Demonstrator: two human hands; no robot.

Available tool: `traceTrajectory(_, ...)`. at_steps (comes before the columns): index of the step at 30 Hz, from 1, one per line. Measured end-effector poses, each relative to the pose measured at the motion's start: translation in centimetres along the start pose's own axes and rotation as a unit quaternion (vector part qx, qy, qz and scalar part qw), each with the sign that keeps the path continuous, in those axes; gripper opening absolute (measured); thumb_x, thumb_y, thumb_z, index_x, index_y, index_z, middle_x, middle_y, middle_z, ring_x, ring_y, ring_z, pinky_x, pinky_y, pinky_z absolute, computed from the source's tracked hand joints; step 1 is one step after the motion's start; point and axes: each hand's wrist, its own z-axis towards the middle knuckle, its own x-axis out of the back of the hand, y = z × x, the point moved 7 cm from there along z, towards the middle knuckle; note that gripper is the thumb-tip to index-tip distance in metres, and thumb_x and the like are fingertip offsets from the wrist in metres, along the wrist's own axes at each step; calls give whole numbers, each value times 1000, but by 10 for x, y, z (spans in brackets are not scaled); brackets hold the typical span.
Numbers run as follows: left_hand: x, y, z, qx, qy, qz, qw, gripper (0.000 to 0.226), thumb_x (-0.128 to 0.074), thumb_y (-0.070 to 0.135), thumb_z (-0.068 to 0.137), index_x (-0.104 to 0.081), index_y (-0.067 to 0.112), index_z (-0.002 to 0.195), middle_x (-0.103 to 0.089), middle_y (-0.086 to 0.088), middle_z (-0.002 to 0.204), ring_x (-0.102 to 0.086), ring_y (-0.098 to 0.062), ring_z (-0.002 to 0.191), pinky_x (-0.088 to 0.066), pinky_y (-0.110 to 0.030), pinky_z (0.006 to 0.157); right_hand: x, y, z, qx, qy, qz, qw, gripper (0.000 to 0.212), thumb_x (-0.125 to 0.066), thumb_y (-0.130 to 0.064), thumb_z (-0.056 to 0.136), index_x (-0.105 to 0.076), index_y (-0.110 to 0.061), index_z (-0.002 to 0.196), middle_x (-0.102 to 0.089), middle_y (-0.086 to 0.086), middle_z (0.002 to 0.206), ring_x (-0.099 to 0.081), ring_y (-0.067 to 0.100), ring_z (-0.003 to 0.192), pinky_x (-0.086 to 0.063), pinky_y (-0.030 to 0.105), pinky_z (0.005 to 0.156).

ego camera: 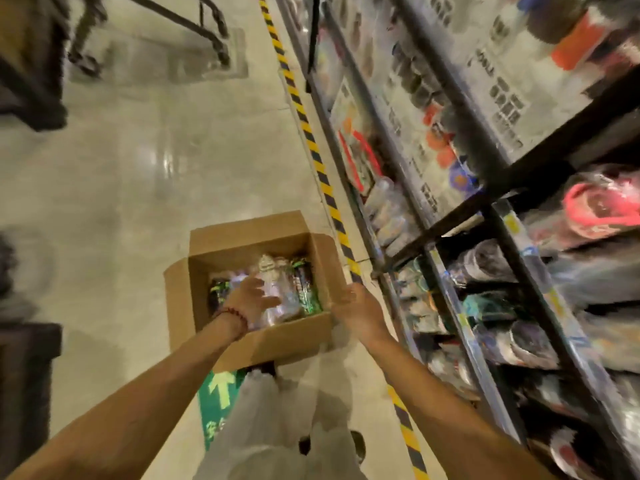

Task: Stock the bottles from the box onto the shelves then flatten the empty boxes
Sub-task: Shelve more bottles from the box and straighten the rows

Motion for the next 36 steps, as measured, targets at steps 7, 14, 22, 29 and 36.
traceTrajectory(7, 59, -102, 75, 122, 34, -39, 991, 26, -69, 3, 80, -51, 15, 94, -60, -18, 113, -55, -25, 97, -47, -28, 83, -121, -16, 91, -8, -109, -118, 987, 50, -70, -26, 83, -48, -12, 126, -56, 6, 122, -56, 23, 110, -49, 35, 85)
traceTrajectory(14, 40, -184, 164, 214, 50, -56, 974, 21, -74, 17, 79, -58, 9, 91, -55, -4, 89, -50, -20, 90, -40, -29, 82, -197, 29, 212, -26, -155, -191, 969, 44, -70, -22, 82, -50, -8, 118, -57, 8, 117, -57, 25, 104, -50, 36, 82)
traceTrajectory(22, 5, -289, 297, 260, 80, -92, 958, 68, -76, 16, 76, -41, 6, 134, -55, -9, 126, -53, -23, 113, -42, -28, 93, -283, 107, 360, -26, -173, -288, 942, 44, -69, -19, 82, -48, -4, 117, -51, 3, 99, -55, 26, 95, -43, 31, 75)
traceTrajectory(29, -9, -379, 393, 283, 124, -62, 949, 78, -73, 23, 79, -30, 11, 143, -43, -10, 143, -48, -26, 124, -42, -33, 96, -344, 170, 451, -13, -102, -299, 949, 84, -77, -36, 72, -30, -12, 138, -43, 14, 134, -44, 33, 122, -47, 38, 90)
traceTrajectory(36, -34, -445, 448, 335, 147, 3, 931, 58, -64, 19, 86, -34, 4, 133, -51, -20, 127, -51, -36, 116, -43, -43, 98, -373, 201, 477, 30, -10, -267, 963, 115, -84, -51, 58, -13, -22, 143, -36, 15, 140, -39, 37, 125, -47, 42, 89)
